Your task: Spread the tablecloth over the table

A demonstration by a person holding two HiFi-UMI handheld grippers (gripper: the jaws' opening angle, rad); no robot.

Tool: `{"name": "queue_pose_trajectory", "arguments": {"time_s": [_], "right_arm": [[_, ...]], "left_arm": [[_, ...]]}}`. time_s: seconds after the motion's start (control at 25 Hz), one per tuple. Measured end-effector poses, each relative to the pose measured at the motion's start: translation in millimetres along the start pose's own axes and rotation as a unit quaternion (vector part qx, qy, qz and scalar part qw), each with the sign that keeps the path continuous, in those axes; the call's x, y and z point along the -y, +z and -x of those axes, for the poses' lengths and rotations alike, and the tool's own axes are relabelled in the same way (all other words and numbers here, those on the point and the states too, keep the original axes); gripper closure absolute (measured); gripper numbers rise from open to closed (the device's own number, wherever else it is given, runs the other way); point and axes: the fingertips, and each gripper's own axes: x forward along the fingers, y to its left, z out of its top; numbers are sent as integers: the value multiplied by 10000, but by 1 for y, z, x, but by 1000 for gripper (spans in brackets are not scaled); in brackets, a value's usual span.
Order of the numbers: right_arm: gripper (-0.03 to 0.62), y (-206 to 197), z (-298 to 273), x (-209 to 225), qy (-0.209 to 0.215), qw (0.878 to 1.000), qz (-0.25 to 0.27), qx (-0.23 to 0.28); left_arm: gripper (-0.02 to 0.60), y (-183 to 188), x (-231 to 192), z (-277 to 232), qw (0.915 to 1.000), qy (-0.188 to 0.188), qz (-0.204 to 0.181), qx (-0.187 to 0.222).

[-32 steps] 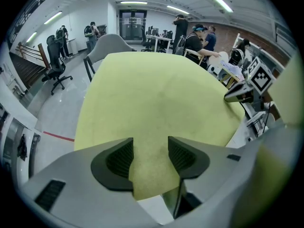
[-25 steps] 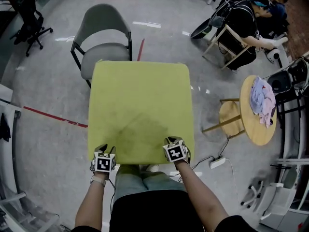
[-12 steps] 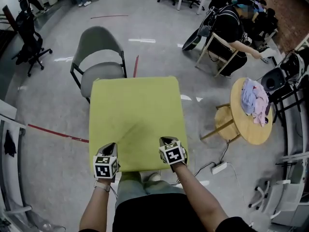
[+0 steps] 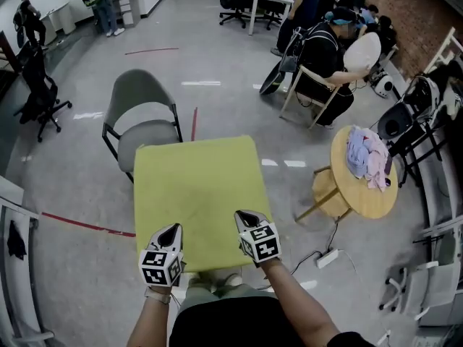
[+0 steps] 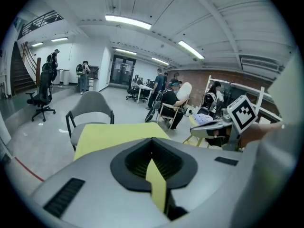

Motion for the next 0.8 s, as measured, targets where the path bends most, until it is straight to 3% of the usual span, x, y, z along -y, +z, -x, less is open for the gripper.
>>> {"name": "queue_pose_trajectory", "arguments": {"time_s": [0.36,0.56,0.8], "right_arm": [[583,83,25,-36,-123,9934,-170,1127],[583,129,39,-69,-148,9853,-71,1700],[583,183,69,-105,-76,9706,250,2394]], "left_arm": [[569,82,-6,34,9909,-967,-97,926],[569,122,-21,64,9831,-1160,-554,1303],[569,154,-30,95,9736,-1322,-810,1677]]}}
